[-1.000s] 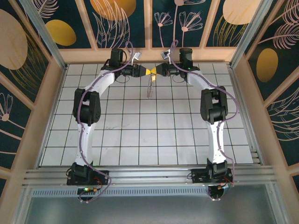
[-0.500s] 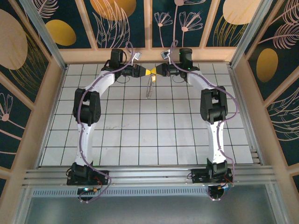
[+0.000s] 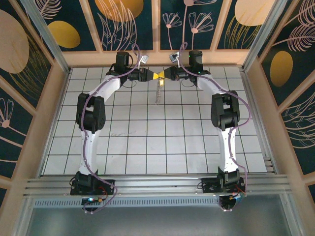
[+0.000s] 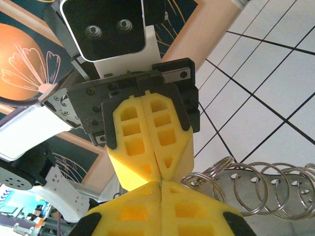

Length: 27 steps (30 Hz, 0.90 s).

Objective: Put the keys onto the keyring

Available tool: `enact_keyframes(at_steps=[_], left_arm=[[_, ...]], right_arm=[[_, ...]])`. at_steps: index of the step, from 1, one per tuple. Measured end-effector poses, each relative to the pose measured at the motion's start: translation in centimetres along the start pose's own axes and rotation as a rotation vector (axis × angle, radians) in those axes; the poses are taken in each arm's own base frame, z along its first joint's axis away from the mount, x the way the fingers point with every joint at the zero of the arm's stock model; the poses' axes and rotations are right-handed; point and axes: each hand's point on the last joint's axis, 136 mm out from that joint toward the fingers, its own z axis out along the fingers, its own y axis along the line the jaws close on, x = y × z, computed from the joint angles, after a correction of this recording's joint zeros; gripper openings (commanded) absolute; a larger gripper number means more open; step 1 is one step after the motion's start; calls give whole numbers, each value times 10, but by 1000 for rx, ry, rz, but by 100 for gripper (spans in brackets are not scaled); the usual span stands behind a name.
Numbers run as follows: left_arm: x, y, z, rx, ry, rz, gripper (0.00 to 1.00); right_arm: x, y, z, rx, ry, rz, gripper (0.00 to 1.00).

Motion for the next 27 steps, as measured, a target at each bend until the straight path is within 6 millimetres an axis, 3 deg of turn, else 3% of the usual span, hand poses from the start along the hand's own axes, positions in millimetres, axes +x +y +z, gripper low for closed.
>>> enact_keyframes(at_steps=[3, 9, 16, 27], left_arm=[[-1, -2, 1, 3, -1, 10, 0], [-1, -4, 2, 5, 1, 12, 0], [-3, -6, 3, -10, -5, 24, 0], [-23, -35, -6, -39, -44, 119, 0]], right_arm=[[-2, 0, 0, 3, -8, -3, 28], [0, -8, -7, 23, -34, 7, 39], [-4, 6, -32, 54, -103, -3, 41], [-12, 43, -57, 136, -285, -81, 41]])
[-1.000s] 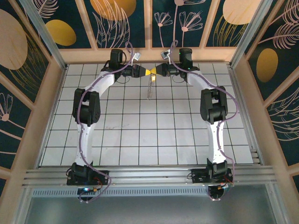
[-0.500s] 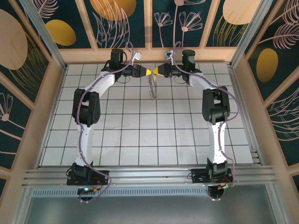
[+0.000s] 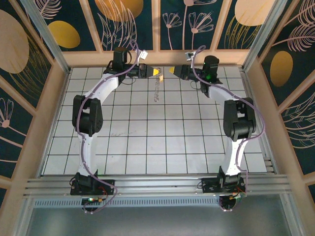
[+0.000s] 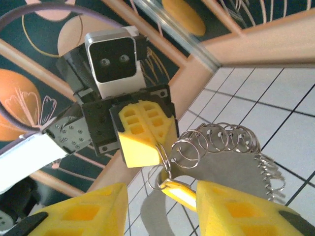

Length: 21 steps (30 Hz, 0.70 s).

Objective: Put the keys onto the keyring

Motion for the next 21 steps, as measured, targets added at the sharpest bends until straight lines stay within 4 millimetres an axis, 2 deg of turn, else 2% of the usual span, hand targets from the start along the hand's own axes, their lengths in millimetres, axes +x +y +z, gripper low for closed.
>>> enact_keyframes(at_steps=[10, 15, 21], left_arm=[[-11, -17, -10, -46, -84, 71, 0], [-16, -21, -13, -50, -141, 72, 0], [-19, -21, -14, -46, -168, 57, 0]], right_arm=[[11, -4, -16, 150, -159, -13, 40], [15, 0, -14, 219, -206, -77, 43], [21, 13, -3, 270, -214, -196, 43]])
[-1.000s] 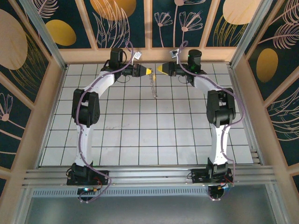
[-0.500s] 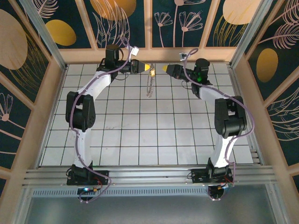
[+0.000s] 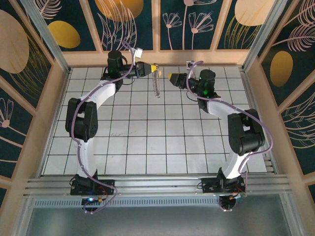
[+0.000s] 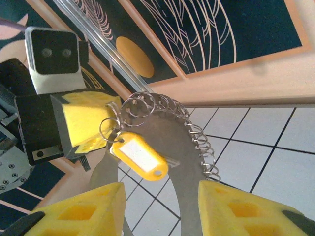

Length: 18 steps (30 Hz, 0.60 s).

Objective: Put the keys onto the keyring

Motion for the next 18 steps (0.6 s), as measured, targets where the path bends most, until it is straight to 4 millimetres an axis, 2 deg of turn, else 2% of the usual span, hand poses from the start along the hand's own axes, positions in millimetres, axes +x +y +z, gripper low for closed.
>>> enact_keyframes(at_steps=[6, 18], left_arm=[[0, -2, 1, 6, -1, -10, 0], [10, -17, 14, 57, 35, -24, 0]], right_arm=[[0, 24, 4, -1, -4, -112, 41], [6, 21, 3, 12, 31, -168, 41]])
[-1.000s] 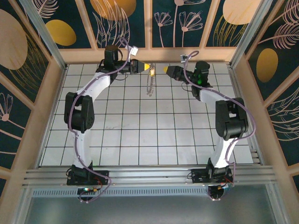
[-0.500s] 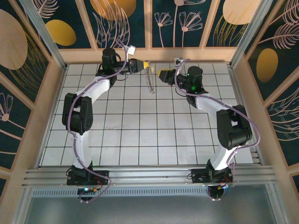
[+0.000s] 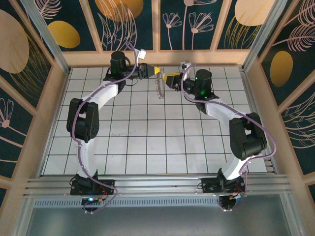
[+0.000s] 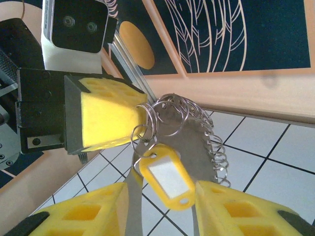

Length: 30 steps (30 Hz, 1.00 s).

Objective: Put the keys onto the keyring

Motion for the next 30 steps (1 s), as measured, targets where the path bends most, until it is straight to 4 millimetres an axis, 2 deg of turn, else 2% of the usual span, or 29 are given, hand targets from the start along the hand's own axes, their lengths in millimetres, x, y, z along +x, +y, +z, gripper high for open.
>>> enact_keyframes(at_steps=[12, 21, 30], left_arm=[[6, -22, 7, 91, 58, 13, 0], [6, -35, 12, 132, 94, 32, 0], [10, -37, 13, 137, 109, 30, 0]], right_arm=[[10, 11, -11, -136, 73, -34, 42], [4, 24, -12, -231, 95, -63, 41], [3, 28, -9, -279, 112, -63, 30]])
